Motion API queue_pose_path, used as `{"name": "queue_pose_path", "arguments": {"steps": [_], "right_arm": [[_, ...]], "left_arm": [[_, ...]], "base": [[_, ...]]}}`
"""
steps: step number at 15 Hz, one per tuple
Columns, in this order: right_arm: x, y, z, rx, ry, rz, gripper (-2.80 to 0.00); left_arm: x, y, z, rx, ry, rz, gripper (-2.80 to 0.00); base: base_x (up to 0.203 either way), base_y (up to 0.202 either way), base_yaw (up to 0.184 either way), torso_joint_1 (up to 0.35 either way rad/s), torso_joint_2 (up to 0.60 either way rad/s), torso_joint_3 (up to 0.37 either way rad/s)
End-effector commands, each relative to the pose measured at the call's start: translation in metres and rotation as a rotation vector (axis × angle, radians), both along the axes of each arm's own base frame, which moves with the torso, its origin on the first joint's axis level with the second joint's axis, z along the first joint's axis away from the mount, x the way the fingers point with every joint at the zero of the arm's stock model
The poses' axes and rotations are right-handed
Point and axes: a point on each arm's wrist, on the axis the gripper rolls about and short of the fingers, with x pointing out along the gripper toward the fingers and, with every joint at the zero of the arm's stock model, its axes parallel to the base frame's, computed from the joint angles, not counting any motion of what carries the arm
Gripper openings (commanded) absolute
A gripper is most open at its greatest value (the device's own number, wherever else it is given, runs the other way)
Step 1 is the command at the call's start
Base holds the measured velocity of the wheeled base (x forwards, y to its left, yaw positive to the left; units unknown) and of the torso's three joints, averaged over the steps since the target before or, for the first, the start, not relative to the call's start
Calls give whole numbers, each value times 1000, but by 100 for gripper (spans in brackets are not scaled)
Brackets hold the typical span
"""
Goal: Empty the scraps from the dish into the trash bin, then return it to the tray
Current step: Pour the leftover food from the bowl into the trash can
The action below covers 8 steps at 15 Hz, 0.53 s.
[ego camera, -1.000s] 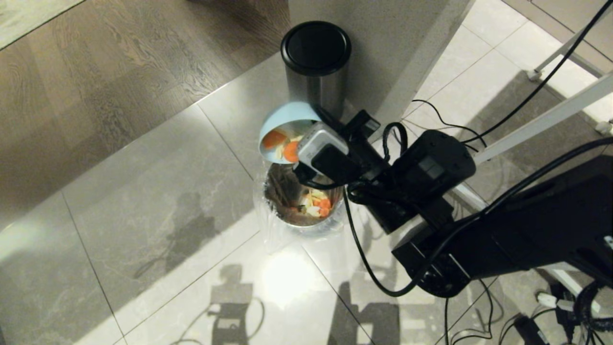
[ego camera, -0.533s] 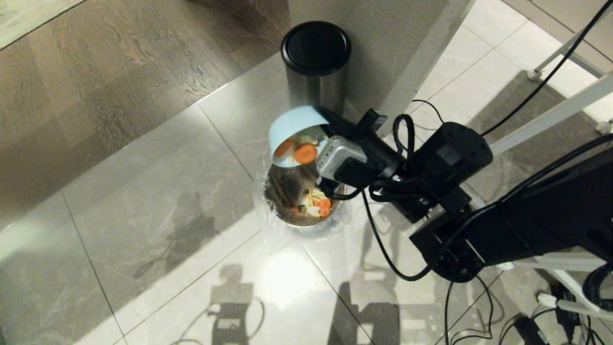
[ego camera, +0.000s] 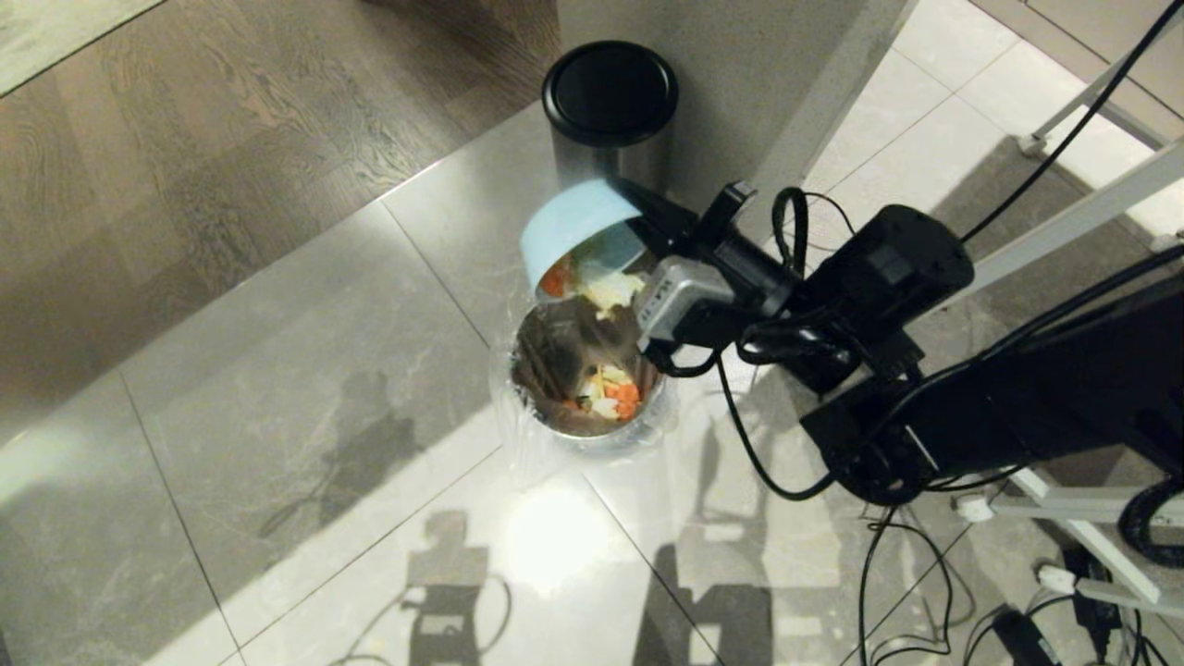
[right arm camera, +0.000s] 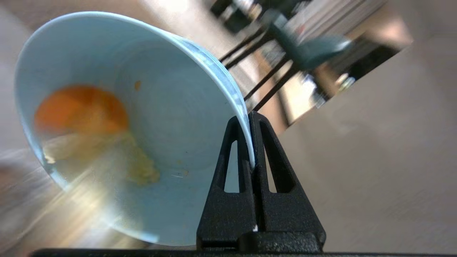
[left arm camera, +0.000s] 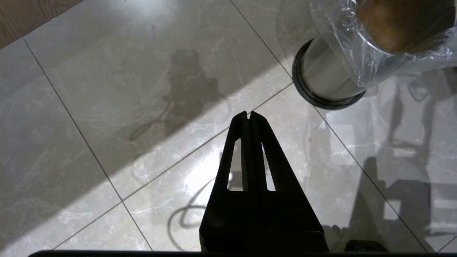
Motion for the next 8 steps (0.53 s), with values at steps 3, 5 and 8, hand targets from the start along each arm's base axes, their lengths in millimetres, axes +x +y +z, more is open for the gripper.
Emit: {"name": "queue_pose_path", "arguments": {"steps": [3,5,8], "right_arm": [[7,-6,21,0,-129,30,-280],[7,-7,23,5,-134,29,-280],[10,-5,21,6,-133,30,-280]], "left_arm": [[0,0,0,-1,0,1,-280],[0,0,0,-1,0,-1,-280],[0,0,0,-1,0,1,-280]], "base": [[0,0,0,0,0,0],[0,0,0,0,0,0],[0,0,0,0,0,0]]}}
